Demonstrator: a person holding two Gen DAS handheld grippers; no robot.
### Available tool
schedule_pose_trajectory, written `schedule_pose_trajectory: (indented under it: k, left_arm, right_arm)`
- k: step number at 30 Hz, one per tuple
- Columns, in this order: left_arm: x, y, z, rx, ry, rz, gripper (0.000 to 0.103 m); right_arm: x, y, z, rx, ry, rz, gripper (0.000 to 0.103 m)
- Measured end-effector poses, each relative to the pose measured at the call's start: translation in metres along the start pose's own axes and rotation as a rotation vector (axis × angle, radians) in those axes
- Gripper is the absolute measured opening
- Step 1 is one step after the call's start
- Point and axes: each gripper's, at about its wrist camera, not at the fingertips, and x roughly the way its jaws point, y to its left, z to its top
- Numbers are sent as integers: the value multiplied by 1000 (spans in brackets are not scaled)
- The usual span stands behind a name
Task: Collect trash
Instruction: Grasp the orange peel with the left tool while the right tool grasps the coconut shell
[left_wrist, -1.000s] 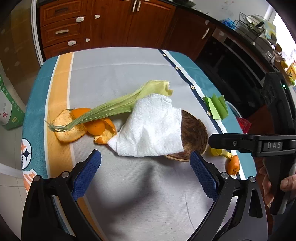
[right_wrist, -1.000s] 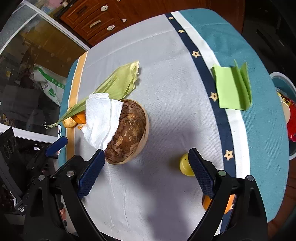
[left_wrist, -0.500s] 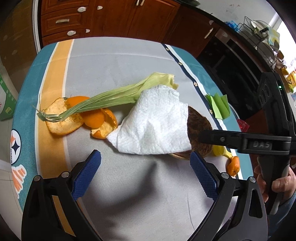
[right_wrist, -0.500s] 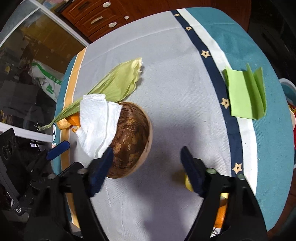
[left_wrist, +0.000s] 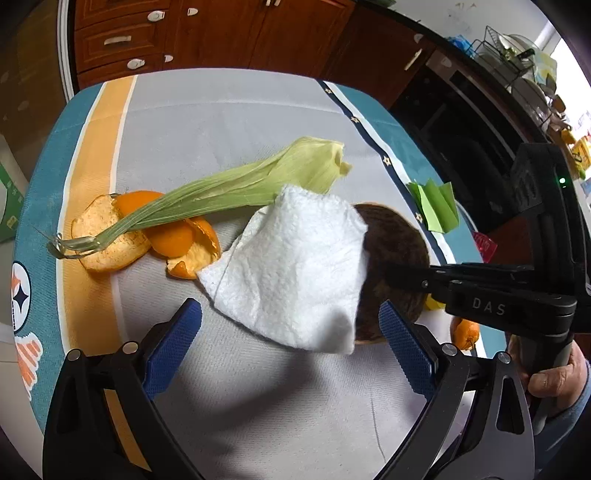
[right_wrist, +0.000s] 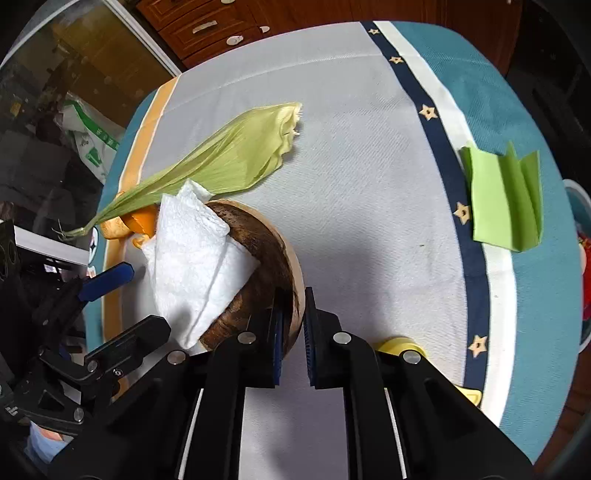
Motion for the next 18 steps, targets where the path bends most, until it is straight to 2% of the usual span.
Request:
schedule_pose_trajectory:
  k: [4,12,14,18]
  left_arm:
    - [-12,13,-3,6,-38,47,97]
    - [-33,65,0,-68,-99,165,97]
    - [-35,74,3,-75,-99,189,97]
    - [-34,82,6,-69,-99,222,97]
  right_arm:
    - [-8,-5,-1,-10,-28,-37,9]
    - [-36,-2,11,-43,-184,-179,8]
    - [-44,-4,13,-49,-221,-222,8]
    - [-61,-18,20,-6,-270,-252,8]
